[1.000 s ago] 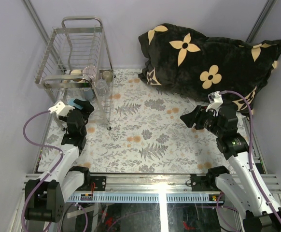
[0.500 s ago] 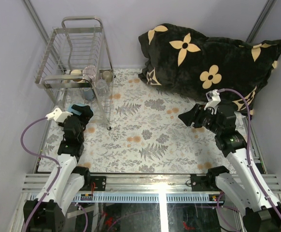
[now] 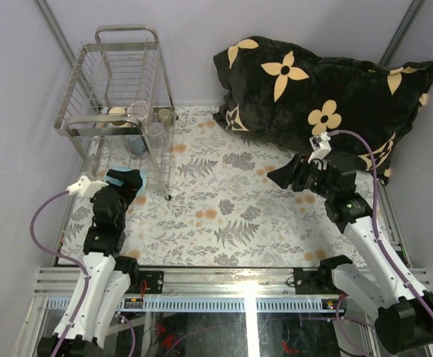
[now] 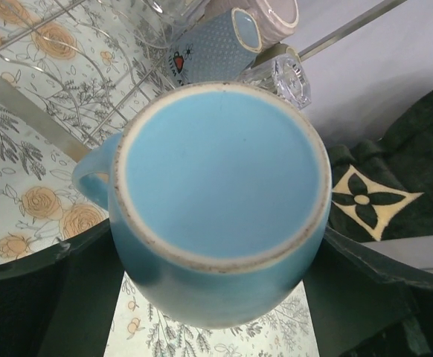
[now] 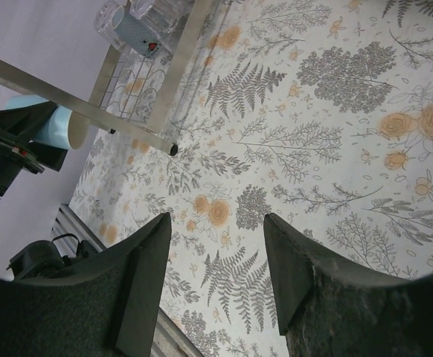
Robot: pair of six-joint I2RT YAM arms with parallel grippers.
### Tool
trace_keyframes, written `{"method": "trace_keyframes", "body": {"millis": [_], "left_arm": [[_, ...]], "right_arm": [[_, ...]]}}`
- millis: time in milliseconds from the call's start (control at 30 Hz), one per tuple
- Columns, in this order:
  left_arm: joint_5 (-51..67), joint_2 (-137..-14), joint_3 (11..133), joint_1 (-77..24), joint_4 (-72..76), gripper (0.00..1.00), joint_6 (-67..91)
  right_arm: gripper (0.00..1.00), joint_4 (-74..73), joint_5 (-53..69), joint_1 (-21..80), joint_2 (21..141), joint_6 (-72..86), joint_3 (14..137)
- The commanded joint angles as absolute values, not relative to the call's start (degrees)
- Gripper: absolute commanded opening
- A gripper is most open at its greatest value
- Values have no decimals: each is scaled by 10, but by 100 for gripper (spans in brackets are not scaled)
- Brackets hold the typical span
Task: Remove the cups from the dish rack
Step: Place the cup at the center of the board.
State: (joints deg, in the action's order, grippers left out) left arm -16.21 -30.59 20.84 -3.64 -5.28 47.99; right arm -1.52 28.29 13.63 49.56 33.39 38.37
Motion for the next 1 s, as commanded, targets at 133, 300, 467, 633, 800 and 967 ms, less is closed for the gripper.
{"method": "trace_keyframes", "body": {"millis": [133, 300, 467, 633, 800, 967], "left_arm": [[-124, -242, 220, -34, -98, 21, 535], [-114, -194, 210, -34, -140, 21, 555], [-91, -161, 204, -34, -169, 22, 577], [-58, -165, 215, -34, -186, 22, 598], [-46, -149, 225, -34, -203, 22, 615], [-20, -143, 229, -34, -209, 22, 646]], "right_arm": [[59, 68, 305, 179, 530, 361, 391], [59, 130, 326, 210, 560, 397, 383], [58, 213, 335, 268, 590, 434, 373], [58, 320, 339, 341, 640, 482, 372], [58, 391, 315, 404, 681, 502, 380], [58, 484, 321, 435, 741, 549, 391]]}}
